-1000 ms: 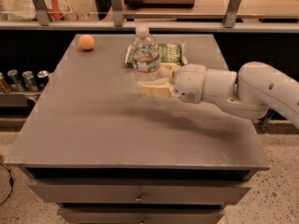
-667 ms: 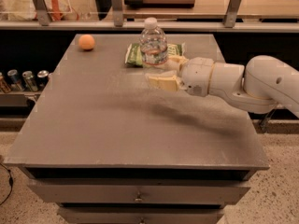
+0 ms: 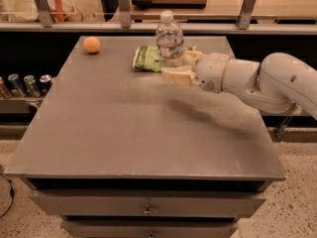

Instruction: Move water bottle near green jalapeno chip bag

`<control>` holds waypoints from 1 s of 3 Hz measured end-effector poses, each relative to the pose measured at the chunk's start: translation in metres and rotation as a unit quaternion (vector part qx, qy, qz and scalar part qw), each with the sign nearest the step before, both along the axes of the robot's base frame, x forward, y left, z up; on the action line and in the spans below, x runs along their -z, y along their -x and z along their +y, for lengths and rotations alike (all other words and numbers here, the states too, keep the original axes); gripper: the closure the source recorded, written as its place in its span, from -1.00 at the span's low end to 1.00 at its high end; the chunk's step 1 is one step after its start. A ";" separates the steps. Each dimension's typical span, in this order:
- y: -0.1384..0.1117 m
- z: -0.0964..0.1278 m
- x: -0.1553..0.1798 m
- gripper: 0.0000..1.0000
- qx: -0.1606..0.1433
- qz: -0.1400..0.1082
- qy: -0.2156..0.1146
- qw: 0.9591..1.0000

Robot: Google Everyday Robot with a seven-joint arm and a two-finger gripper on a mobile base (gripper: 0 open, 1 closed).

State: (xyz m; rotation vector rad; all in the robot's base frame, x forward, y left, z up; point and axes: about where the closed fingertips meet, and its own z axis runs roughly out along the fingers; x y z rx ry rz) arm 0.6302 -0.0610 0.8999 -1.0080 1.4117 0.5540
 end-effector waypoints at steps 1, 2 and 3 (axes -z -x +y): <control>-0.018 -0.013 0.006 1.00 0.035 -0.002 0.001 0.999; -0.028 -0.028 0.012 1.00 0.071 -0.003 0.003 0.997; -0.033 -0.036 0.018 1.00 0.091 -0.001 0.006 0.996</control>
Offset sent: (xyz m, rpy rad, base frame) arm 0.0396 -0.0554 -0.0204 -0.0131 -0.0064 -0.2407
